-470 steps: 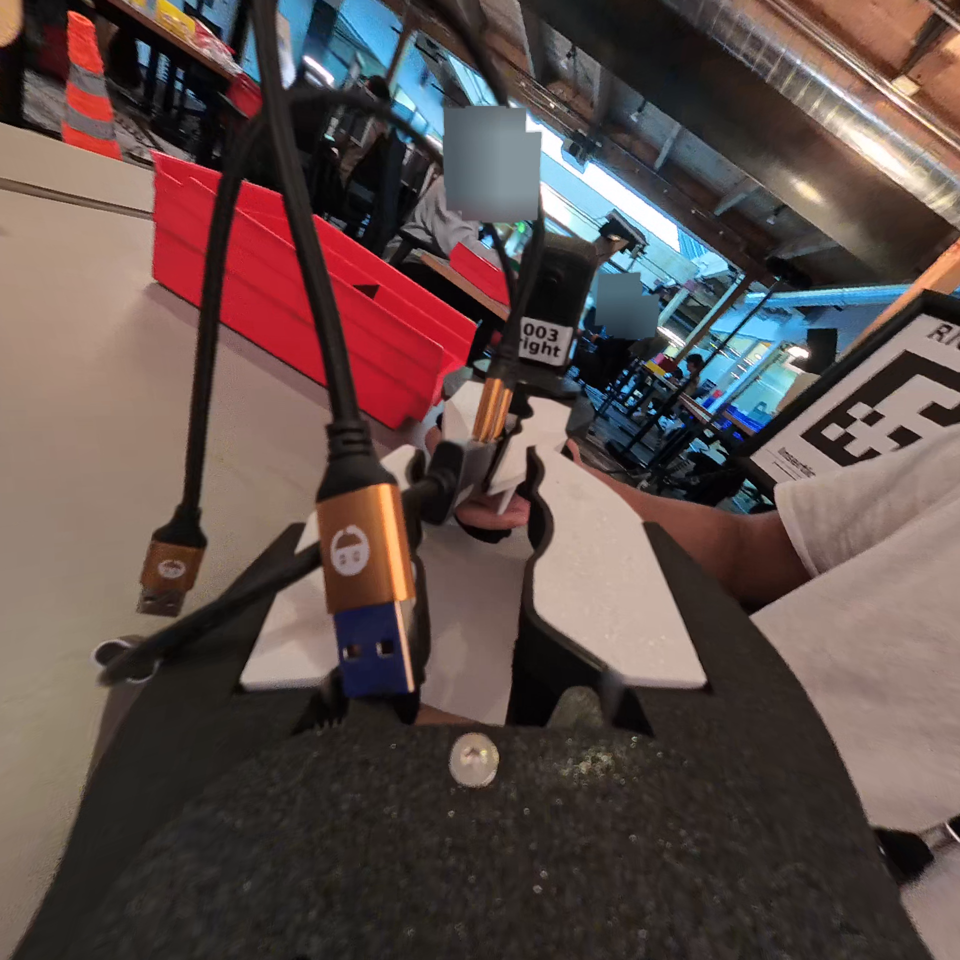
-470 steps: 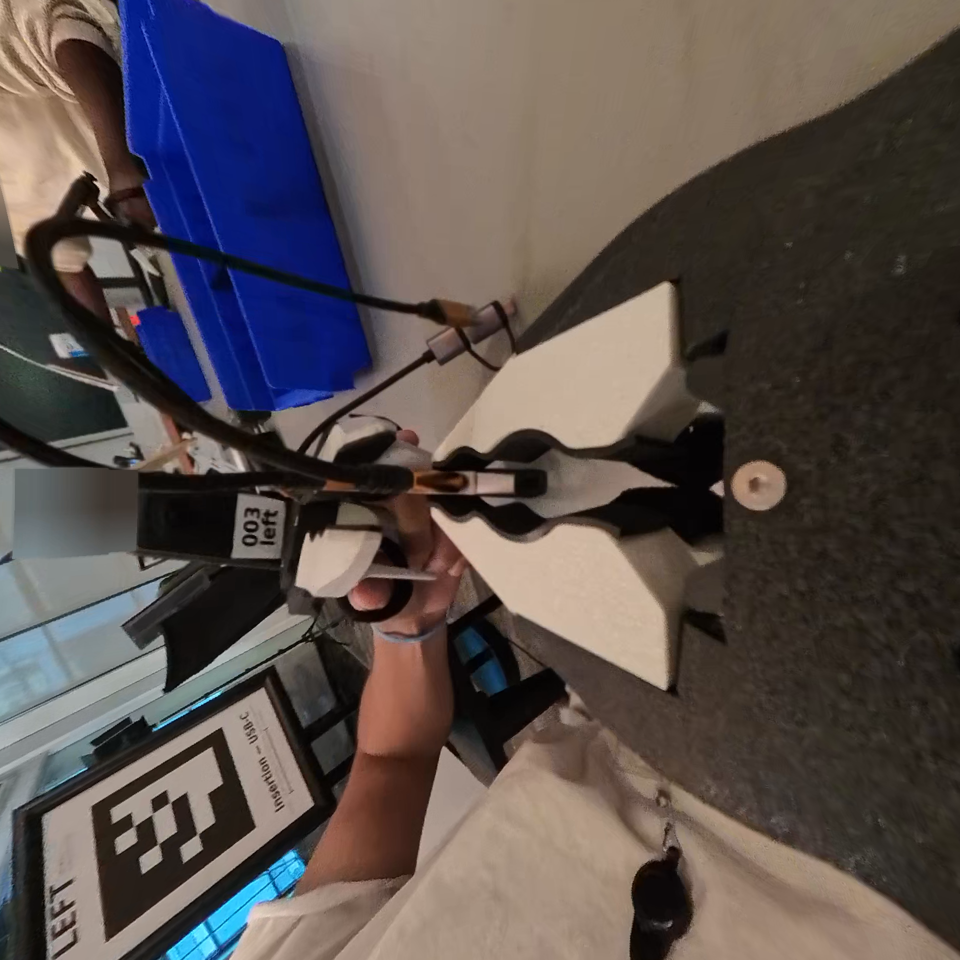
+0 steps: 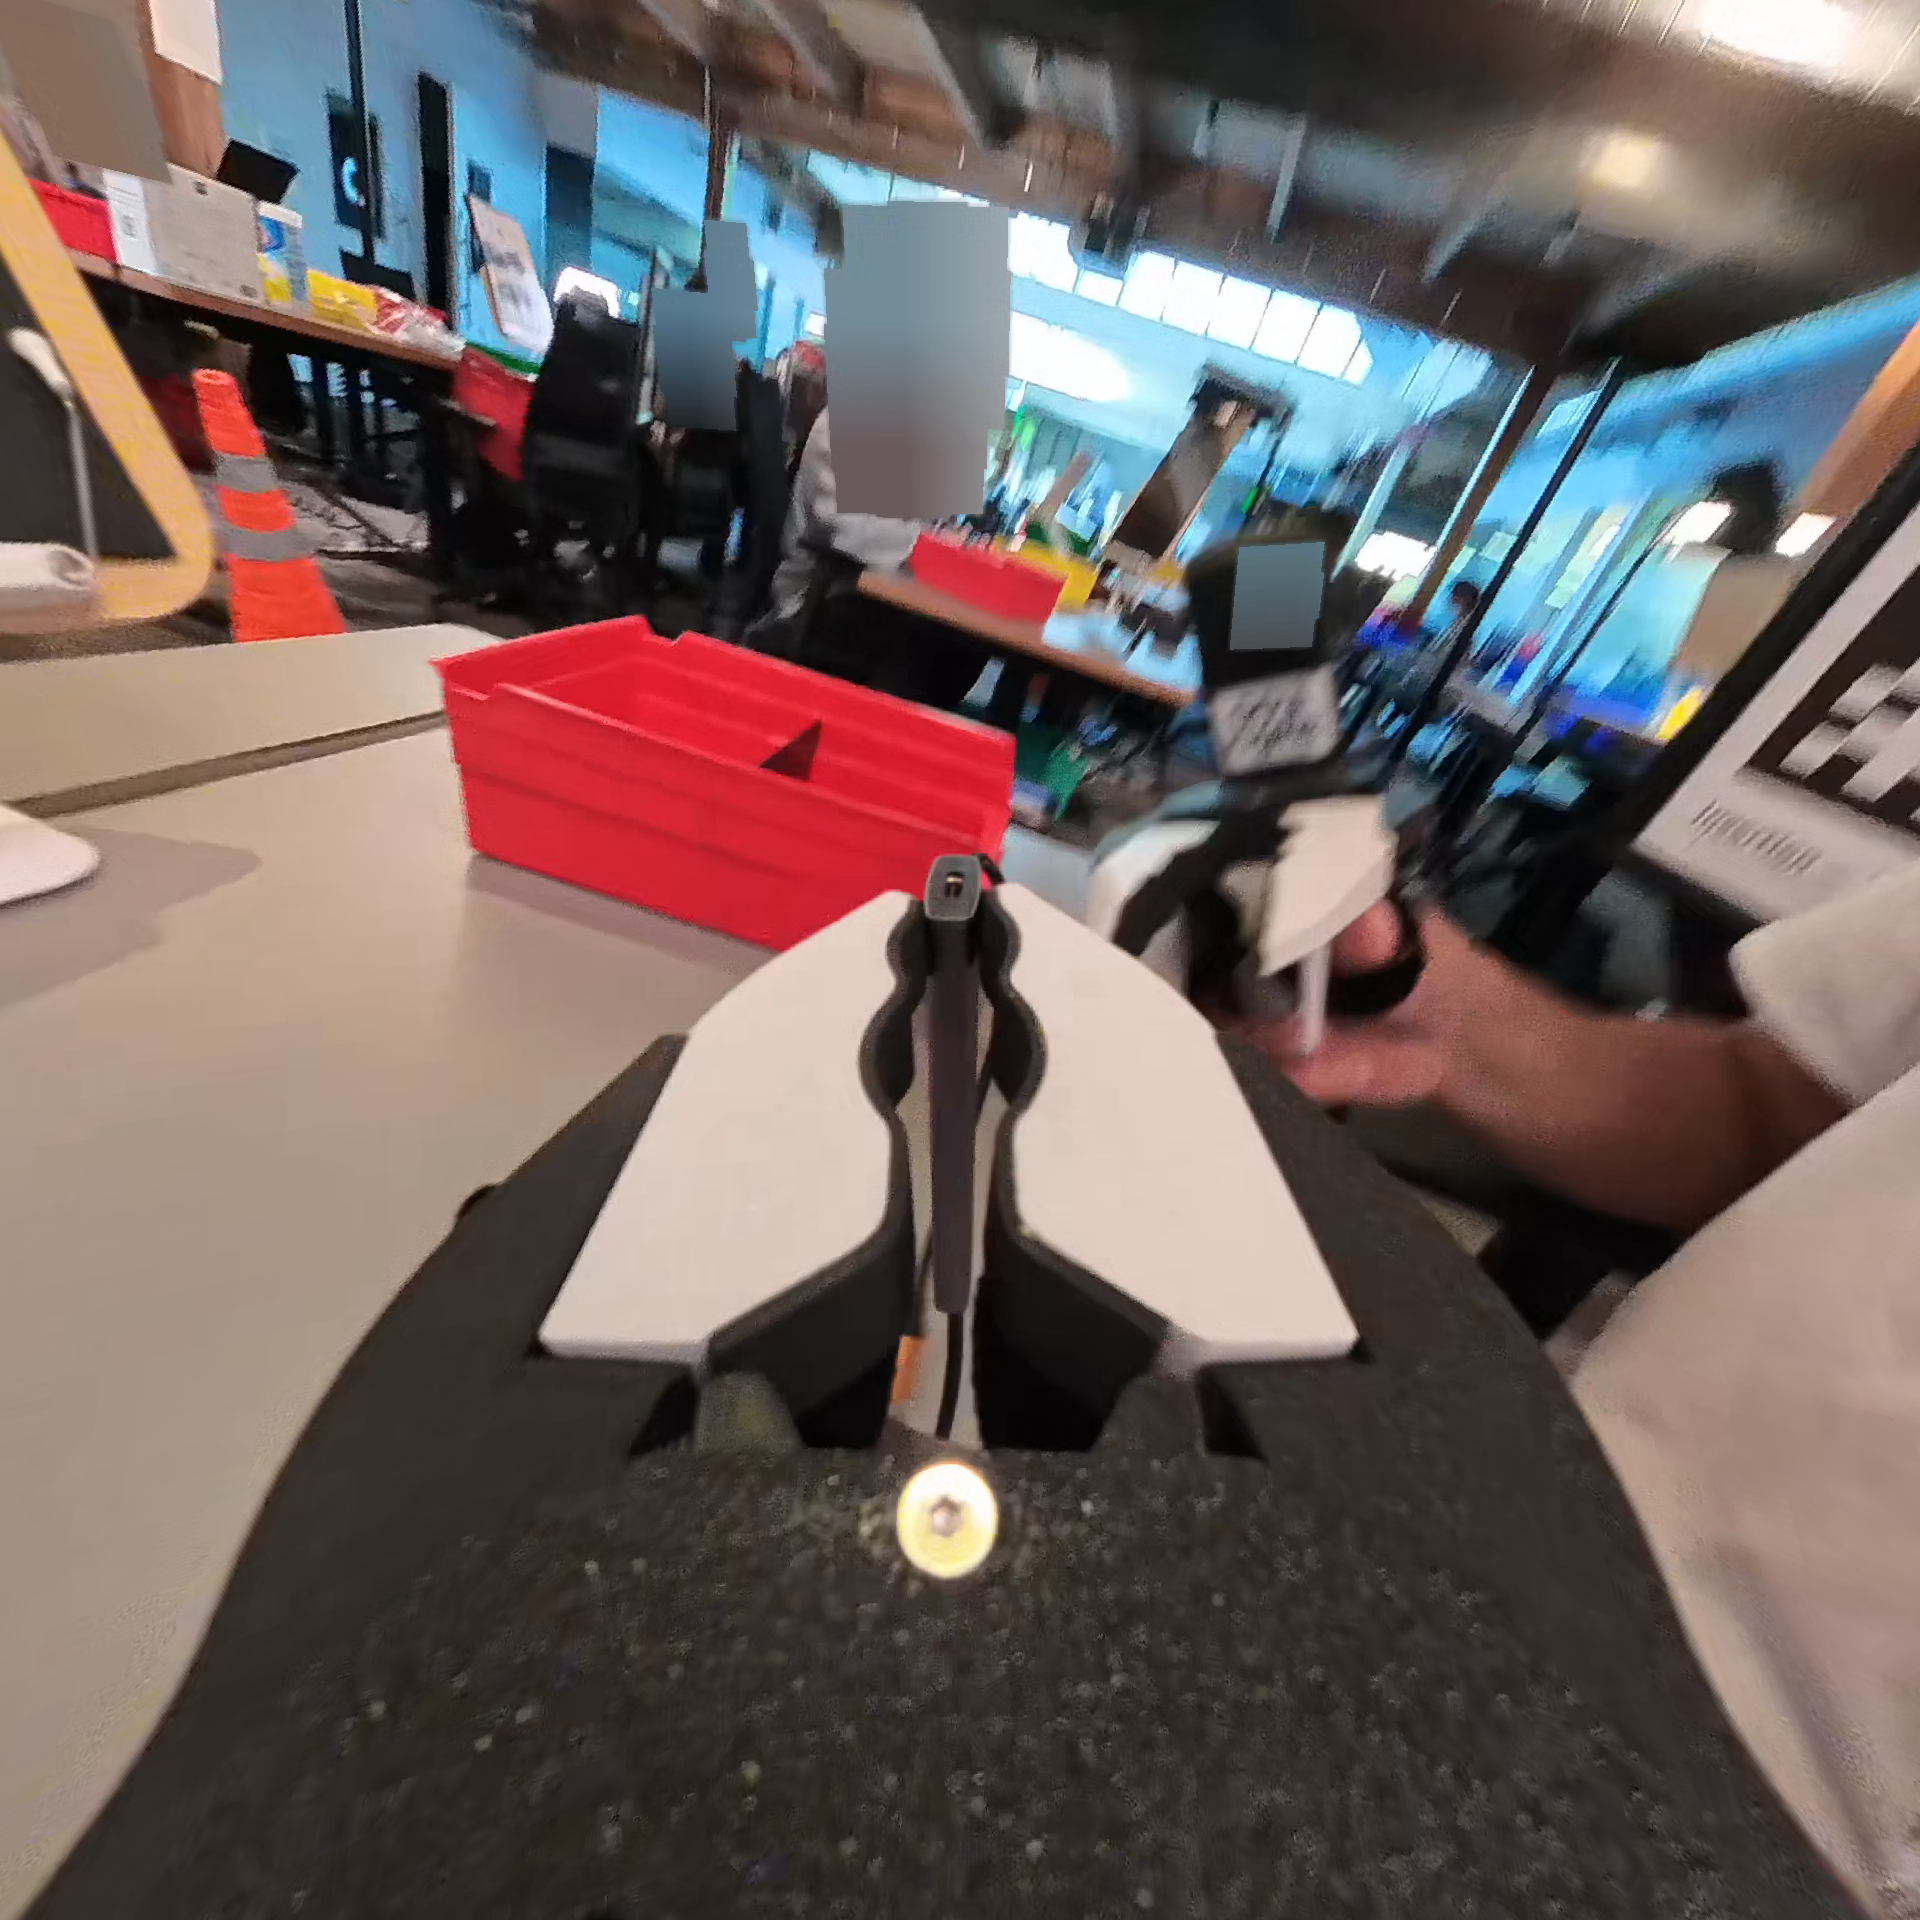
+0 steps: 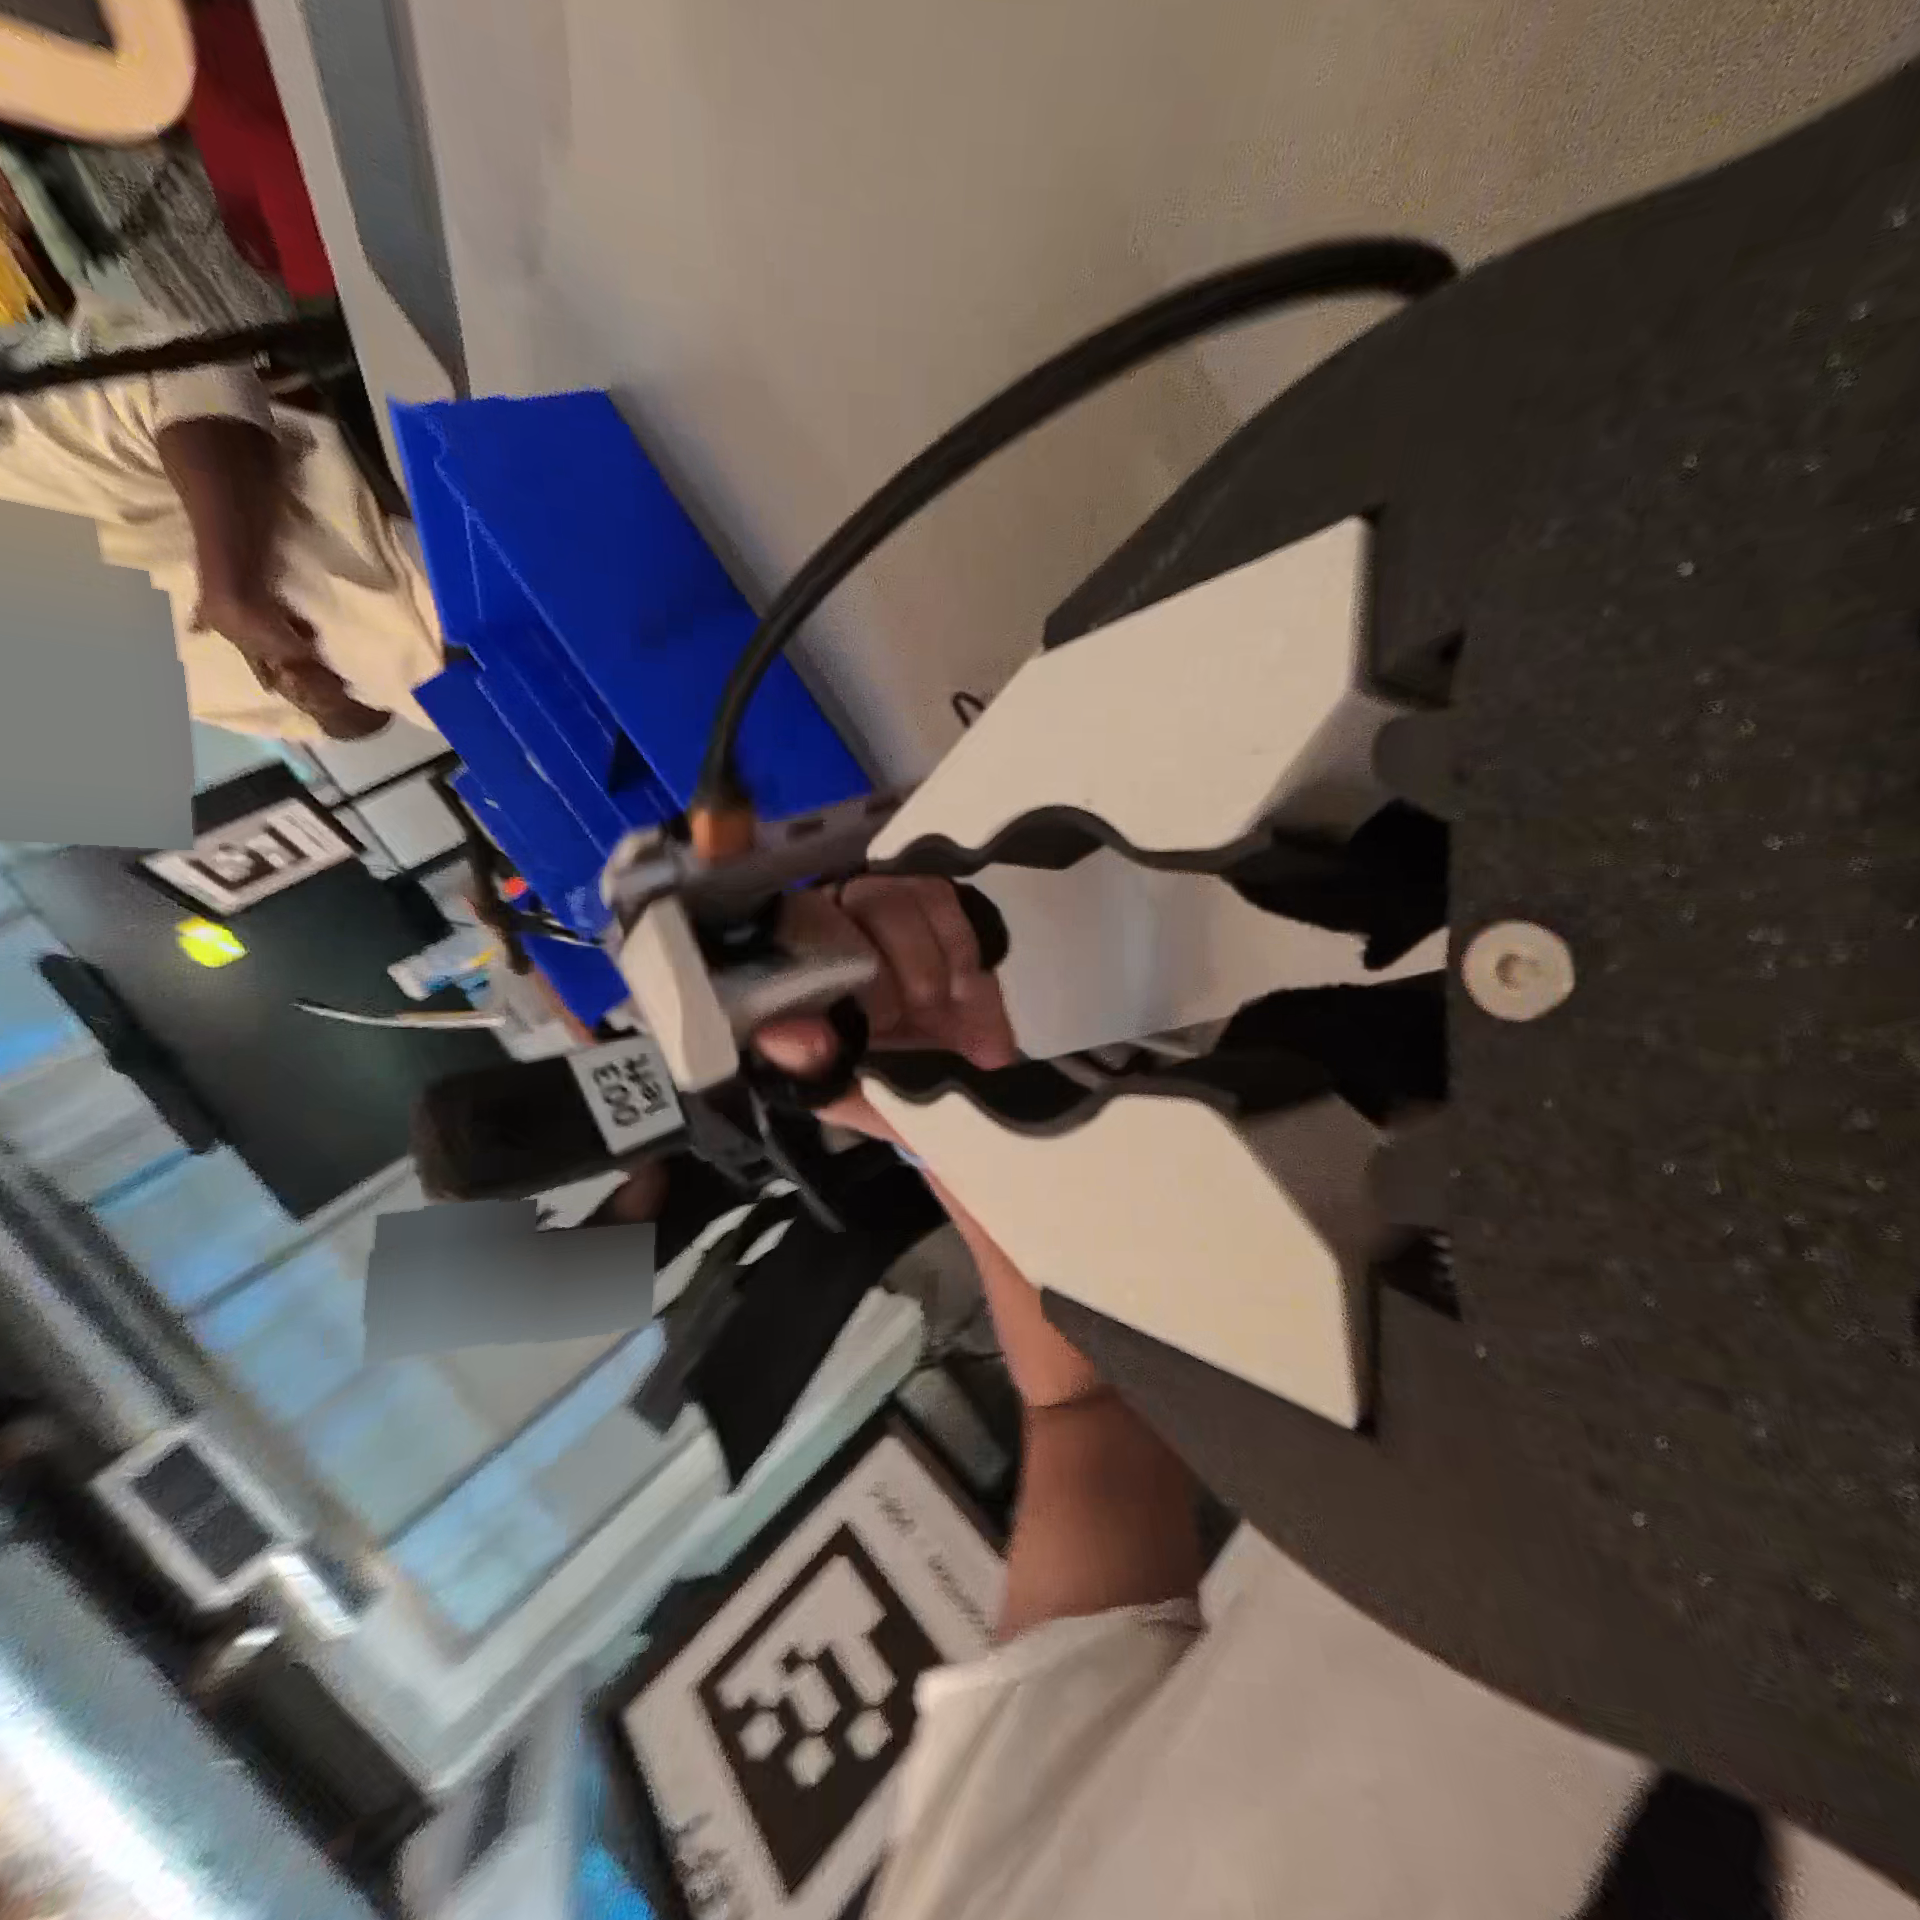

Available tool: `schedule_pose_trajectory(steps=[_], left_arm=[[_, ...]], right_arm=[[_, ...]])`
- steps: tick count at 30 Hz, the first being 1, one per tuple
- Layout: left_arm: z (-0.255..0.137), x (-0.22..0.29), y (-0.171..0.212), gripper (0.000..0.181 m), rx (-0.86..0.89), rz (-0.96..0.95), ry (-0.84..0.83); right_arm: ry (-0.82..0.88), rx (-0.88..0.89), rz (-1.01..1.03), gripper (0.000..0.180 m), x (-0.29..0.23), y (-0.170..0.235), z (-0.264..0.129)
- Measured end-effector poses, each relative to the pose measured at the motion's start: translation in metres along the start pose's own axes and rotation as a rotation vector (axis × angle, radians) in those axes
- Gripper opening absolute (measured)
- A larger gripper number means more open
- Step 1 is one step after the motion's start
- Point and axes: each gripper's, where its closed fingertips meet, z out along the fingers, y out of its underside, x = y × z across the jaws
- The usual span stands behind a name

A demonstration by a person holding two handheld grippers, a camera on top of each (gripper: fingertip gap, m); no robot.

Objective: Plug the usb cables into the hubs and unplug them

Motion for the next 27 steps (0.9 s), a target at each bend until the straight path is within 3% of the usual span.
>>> schedule_pose_trajectory(steps=[4,8,18,27], left_arm=[[0.009,0.014,0.0,0.009,0.104,-0.204,0.115],[0.018,0.019,0.009,0.009,0.141,-0.335,0.175],[0.023,0.023,0.02,0.009,0.103,-0.361,0.219],[0.038,0.03,0.053,0.009,-0.074,-0.257,0.181]], right_arm=[[-0.019,0.211,0.087,0.028,0.018,-0.008,0.004],[-0.074,0.27,0.064,0.004,0.014,-0.014,-0.001],[-0.077,0.24,0.021,0.005,0.018,-0.01,-0.01],[-0.1,0.251,0.117,0.006,0.024,-0.008,-0.012]])
